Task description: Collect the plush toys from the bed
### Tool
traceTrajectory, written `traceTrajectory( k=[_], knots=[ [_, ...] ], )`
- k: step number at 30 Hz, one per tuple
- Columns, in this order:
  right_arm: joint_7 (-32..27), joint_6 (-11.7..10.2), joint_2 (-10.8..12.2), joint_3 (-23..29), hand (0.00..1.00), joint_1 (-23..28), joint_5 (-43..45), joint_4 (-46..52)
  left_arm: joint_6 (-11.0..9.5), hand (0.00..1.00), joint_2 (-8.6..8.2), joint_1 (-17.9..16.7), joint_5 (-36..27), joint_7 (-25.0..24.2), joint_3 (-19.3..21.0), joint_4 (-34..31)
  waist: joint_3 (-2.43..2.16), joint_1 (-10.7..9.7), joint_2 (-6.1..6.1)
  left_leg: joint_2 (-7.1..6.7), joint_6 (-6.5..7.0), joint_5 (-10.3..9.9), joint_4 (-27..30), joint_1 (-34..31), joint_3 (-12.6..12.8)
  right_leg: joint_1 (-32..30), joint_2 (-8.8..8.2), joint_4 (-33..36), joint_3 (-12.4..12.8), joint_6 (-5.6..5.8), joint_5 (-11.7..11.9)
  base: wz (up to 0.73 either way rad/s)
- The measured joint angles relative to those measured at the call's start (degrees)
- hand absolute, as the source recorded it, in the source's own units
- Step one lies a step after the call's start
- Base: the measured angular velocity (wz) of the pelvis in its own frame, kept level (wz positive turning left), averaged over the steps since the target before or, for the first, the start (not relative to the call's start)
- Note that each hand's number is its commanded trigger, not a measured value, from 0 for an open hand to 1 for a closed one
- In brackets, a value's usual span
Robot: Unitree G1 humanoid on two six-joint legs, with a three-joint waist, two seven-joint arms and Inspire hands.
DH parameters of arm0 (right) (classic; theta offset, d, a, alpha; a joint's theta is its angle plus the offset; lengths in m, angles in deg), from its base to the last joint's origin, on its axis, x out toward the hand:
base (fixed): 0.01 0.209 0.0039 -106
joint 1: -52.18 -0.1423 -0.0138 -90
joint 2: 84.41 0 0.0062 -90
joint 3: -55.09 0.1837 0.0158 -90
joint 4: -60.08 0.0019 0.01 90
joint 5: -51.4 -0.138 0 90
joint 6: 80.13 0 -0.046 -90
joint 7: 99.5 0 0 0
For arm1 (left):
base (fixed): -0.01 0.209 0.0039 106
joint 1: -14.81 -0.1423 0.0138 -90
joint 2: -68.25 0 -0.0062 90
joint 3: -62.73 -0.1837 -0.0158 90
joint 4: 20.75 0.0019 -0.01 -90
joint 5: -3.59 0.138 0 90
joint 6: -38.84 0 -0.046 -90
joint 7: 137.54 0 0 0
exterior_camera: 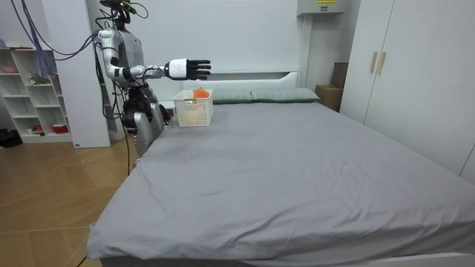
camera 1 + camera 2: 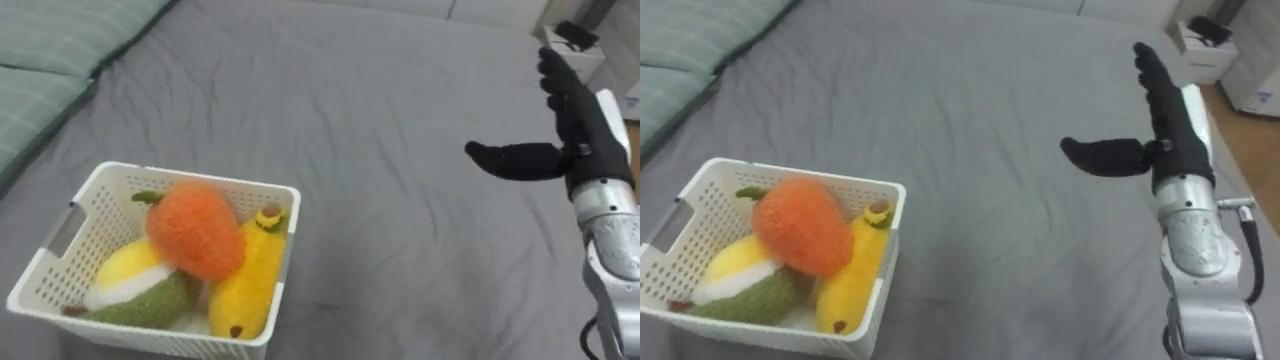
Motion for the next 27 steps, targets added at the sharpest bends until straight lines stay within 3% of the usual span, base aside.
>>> traceTrajectory(
  k=[2, 5, 8, 10, 11, 14, 15, 17, 22, 27],
  knots=[
    [-1.6, -0.6, 0.4, 2.1, 0.00, 2.4, -6.3, -1.8, 0.0, 0.00, -0.06, -0.8, -0.9, 0.3, -0.1, -0.3, -0.13, -0.5, -0.08, 0.22, -0.06, -0.1, -0.1, 0.1, 1.3, -0.7, 0.10, 0.1, 1.7, -0.14, 0.1, -0.28],
    [-3.7, -1.0, 1.2, 2.9, 0.00, 5.5, -17.7, -5.7, 0.3, 0.00, -0.08, -1.2, -3.2, 1.3, -0.3, -0.4, 0.14, -1.5, 0.19, 0.58, -0.14, -0.1, -0.1, 0.3, 2.4, -0.9, 0.50, -0.1, 2.7, -0.23, 0.5, -0.22],
    [-4.0, -3.2, 3.4, 4.3, 0.00, 8.8, -25.9, -15.3, 0.9, 0.00, -0.26, -1.4, -4.3, 2.5, -0.2, -0.3, 0.29, -2.8, 0.48, 0.79, -0.30, -0.3, 0.0, 0.8, 2.5, -0.5, 0.90, -0.1, 2.9, -0.27, 0.6, -0.02],
    [-5.5, -3.3, 4.7, 4.5, 0.00, 10.3, -29.7, -22.6, 0.9, 0.00, -0.66, -1.5, -5.2, 3.3, -0.2, -0.1, 0.24, -3.0, 0.43, 0.92, -0.43, -0.4, 0.0, 1.1, 2.8, -0.7, 0.87, -0.1, 3.4, -0.31, 0.6, -0.12],
    [-5.8, -3.6, 5.3, 4.6, 0.00, 11.0, -30.4, -27.7, 0.9, 0.00, -1.14, -1.4, -5.9, 3.6, -0.1, -0.1, 0.60, -3.5, 1.27, 0.98, -0.46, -0.5, 0.3, 1.0, 3.0, -0.8, 0.91, -0.1, 3.5, -0.36, 0.6, -0.04],
    [-7.0, -3.9, 7.5, 5.5, 0.00, 13.9, -31.4, -37.2, 0.9, 0.00, -2.67, -1.4, -6.3, 4.6, 0.9, 0.0, 0.20, -4.2, 2.04, 1.10, -0.45, -1.1, 0.9, 0.1, 3.6, -1.8, 0.89, 0.5, 4.2, -0.55, 0.0, -0.09],
    [-7.4, -4.0, 8.0, 5.7, 0.00, 14.7, -31.4, -40.2, 0.9, 0.00, -3.06, -1.5, -6.4, 5.0, 0.8, 0.3, 0.32, -4.5, 2.28, 1.13, -0.47, -1.1, 0.9, 0.1, 4.1, -2.2, 0.91, 1.1, 4.6, -0.62, -0.2, -0.19],
    [-7.4, -4.3, 8.2, 5.6, 0.00, 14.9, -31.2, -45.9, 0.9, 0.00, -3.24, -1.5, -6.5, 5.7, 0.8, 0.6, 0.11, -5.3, 2.65, 1.14, -0.53, -1.1, 0.8, 0.2, 4.2, -2.5, 1.04, 1.2, 5.1, -0.62, -0.3, -0.10],
    [-5.8, -4.3, 8.5, 5.4, 0.00, 15.3, -31.1, -59.8, -0.1, 0.00, -3.20, -1.5, -6.5, 6.9, 1.0, 2.8, 0.30, -5.6, 2.13, 1.24, -0.79, -0.9, 0.4, 1.2, 4.4, -1.7, 1.34, 1.2, 5.7, -0.81, -0.5, -0.04],
    [-1.2, -2.5, 9.4, 4.8, 0.00, 16.3, -26.6, -67.3, -0.2, 0.00, -3.20, -1.5, -5.9, 6.2, 1.8, 3.3, 0.07, -5.4, 1.98, 1.24, -0.81, -0.9, 0.2, 1.3, 4.3, -1.6, 1.26, 1.0, 5.0, -0.78, -0.6, 0.00]
  ],
)
